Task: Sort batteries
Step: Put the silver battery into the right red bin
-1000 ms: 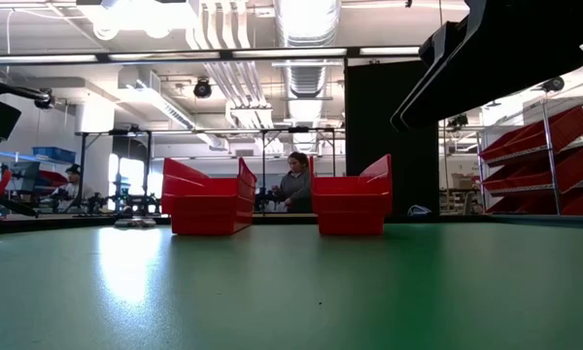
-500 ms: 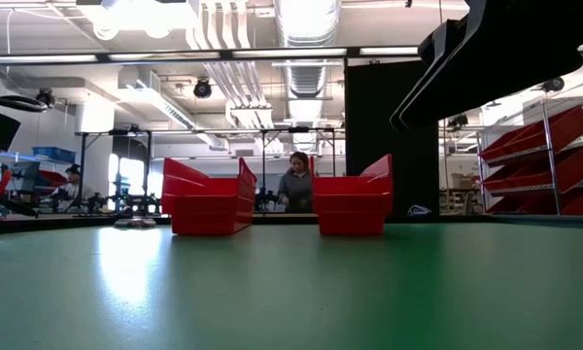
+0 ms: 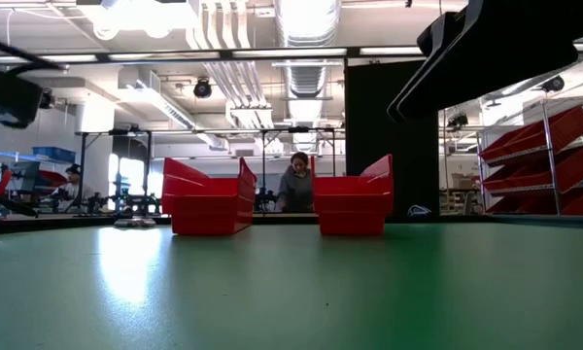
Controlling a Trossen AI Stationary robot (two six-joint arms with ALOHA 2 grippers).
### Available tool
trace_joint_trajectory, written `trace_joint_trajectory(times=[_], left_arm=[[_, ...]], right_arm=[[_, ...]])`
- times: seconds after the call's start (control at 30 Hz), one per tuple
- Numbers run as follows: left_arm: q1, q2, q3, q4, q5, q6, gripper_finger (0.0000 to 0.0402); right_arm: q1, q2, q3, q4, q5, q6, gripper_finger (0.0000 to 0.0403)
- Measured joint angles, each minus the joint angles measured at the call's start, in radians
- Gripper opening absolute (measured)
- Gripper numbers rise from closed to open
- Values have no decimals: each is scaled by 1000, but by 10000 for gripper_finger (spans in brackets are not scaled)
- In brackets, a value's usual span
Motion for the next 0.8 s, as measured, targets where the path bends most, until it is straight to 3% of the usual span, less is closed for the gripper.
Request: trace_joint_trajectory(times=[0.2, 0.43, 0.63, 0.8], left_arm=[[49, 31, 76, 139, -138, 176, 31], [171, 160, 117, 357, -224, 516, 30], [268, 306, 164, 708, -191, 896, 31], [307, 424, 247, 841, -168, 1100, 45]], right_arm=[[0, -4, 0, 0, 28, -48, 97], [0, -6, 0, 1, 97, -113, 93], [-1, -8, 0, 10, 100, -110, 93], [-3, 29, -1, 128, 98, -108, 114]])
